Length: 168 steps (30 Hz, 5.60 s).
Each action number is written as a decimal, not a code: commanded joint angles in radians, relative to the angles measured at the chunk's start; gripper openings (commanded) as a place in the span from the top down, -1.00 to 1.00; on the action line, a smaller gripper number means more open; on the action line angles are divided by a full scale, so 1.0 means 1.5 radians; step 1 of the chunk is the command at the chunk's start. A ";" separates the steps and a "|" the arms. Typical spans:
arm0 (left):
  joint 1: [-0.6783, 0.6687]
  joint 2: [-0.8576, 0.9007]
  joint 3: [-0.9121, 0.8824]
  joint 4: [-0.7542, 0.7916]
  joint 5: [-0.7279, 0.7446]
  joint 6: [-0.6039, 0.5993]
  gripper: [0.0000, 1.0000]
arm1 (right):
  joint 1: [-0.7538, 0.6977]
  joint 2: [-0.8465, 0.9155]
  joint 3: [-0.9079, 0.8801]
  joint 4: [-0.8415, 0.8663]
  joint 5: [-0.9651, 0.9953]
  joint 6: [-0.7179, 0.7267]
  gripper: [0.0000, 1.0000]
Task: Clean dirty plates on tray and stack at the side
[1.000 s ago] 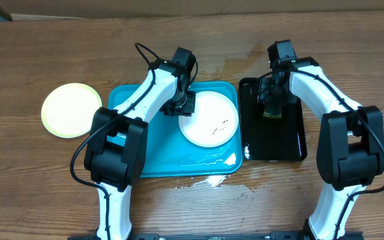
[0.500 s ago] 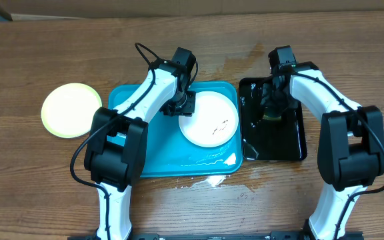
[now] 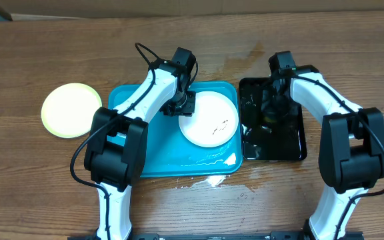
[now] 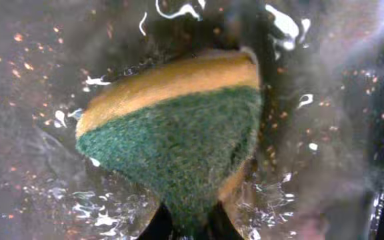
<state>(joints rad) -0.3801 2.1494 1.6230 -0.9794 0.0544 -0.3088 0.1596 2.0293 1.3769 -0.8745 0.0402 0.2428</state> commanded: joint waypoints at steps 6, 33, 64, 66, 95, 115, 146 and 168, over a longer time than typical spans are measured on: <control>-0.004 -0.024 -0.008 0.000 -0.009 -0.007 0.18 | 0.001 -0.025 0.092 -0.074 -0.010 -0.003 -0.31; -0.004 -0.024 -0.008 0.000 -0.019 -0.007 0.15 | 0.001 -0.014 -0.008 0.087 0.002 -0.005 -0.51; -0.004 -0.024 -0.054 0.048 -0.041 -0.024 0.77 | 0.001 -0.019 0.012 0.044 0.002 -0.005 0.93; -0.004 -0.024 -0.054 0.048 -0.041 -0.024 0.79 | 0.001 -0.033 0.046 0.006 0.002 -0.005 0.93; -0.004 -0.024 -0.054 0.041 -0.041 -0.039 0.92 | 0.001 -0.126 0.074 -0.174 0.006 0.043 0.93; -0.003 -0.024 -0.054 0.058 -0.043 -0.041 0.92 | 0.001 -0.125 0.066 -0.151 -0.026 0.043 0.93; -0.004 -0.024 -0.054 0.052 -0.043 -0.043 0.92 | 0.001 -0.125 0.048 -0.152 -0.066 0.043 0.93; 0.080 -0.024 -0.054 0.029 0.152 -0.211 0.42 | 0.003 -0.125 0.042 -0.093 -0.188 -0.078 0.84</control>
<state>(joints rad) -0.2817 2.1227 1.5505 -0.9413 0.1837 -0.6670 0.1608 1.8477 1.4452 -1.0206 -0.2058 0.1513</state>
